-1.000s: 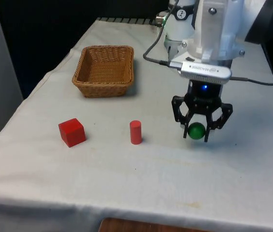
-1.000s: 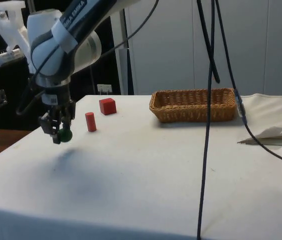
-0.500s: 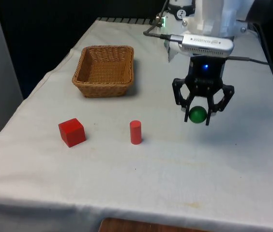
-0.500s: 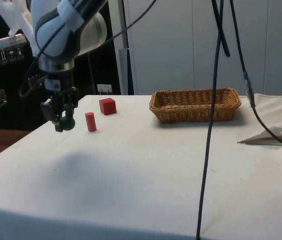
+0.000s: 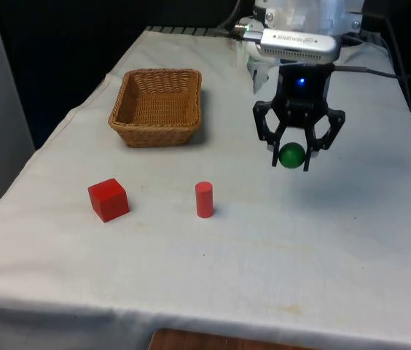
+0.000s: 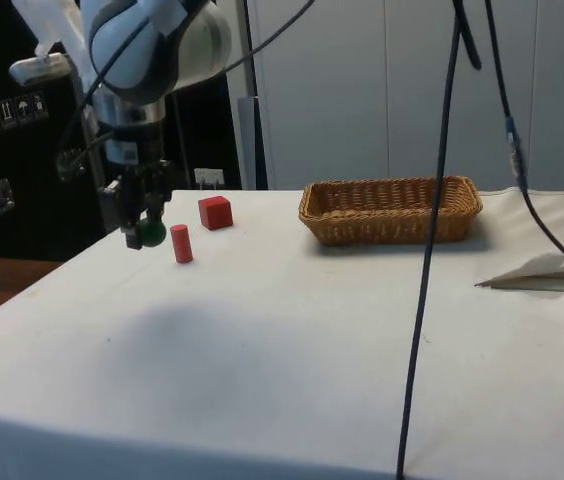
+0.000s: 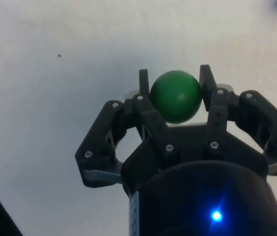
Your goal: Pick up the object to the left of the cylinder and place it into the basket.
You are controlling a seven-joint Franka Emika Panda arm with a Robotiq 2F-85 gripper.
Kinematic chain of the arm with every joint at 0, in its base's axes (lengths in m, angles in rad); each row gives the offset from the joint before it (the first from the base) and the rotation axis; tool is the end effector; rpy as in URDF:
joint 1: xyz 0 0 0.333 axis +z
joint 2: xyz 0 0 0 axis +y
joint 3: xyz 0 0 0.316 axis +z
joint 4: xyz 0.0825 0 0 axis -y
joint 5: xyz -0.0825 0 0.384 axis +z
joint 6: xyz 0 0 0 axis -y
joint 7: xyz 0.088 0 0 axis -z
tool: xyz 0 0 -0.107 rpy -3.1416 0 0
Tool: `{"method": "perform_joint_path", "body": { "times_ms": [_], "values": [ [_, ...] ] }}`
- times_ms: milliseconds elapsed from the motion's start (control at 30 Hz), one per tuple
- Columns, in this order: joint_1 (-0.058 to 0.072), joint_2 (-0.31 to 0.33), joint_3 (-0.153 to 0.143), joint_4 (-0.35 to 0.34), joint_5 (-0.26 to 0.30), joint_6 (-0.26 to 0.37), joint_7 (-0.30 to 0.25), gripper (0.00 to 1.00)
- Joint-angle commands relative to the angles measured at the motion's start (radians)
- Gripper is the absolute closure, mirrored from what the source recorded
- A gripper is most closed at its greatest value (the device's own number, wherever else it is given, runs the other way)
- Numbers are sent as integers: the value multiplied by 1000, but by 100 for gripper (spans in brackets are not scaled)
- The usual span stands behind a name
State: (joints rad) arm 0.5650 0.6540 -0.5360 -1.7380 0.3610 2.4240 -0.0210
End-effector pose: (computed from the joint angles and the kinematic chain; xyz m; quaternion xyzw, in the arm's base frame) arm 0.6764 0.0609 0.2565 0.9959 -0.0471 0.0720 0.0275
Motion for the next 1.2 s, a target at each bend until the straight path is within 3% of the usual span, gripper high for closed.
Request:
{"method": "perform_joint_path", "body": {
  "times_ms": [0,133,167,200,367,400,433,667,700,733,1000,1167],
  "values": [
    [9,-16,-7,-25,-6,18,-1,100],
    [9,-53,-10,-65,-18,19,-5,100],
    [0,-37,-3,-41,-13,1,-3,100],
    [9,-61,-11,-74,-20,19,-6,100],
    [9,-110,-19,-129,-32,21,-18,100],
    [0,-97,-12,-109,-25,3,-19,100],
    [9,-118,-20,-138,-35,21,-19,100],
    [7,-177,-28,-204,-59,25,-26,100],
    [0,-167,-22,-188,-53,9,-26,100],
    [7,-184,-30,-212,-62,25,-27,100],
    [-1,-229,-41,-262,-82,12,-40,100],
    [1,-262,-62,-307,-95,31,-58,100]
  ]
}}
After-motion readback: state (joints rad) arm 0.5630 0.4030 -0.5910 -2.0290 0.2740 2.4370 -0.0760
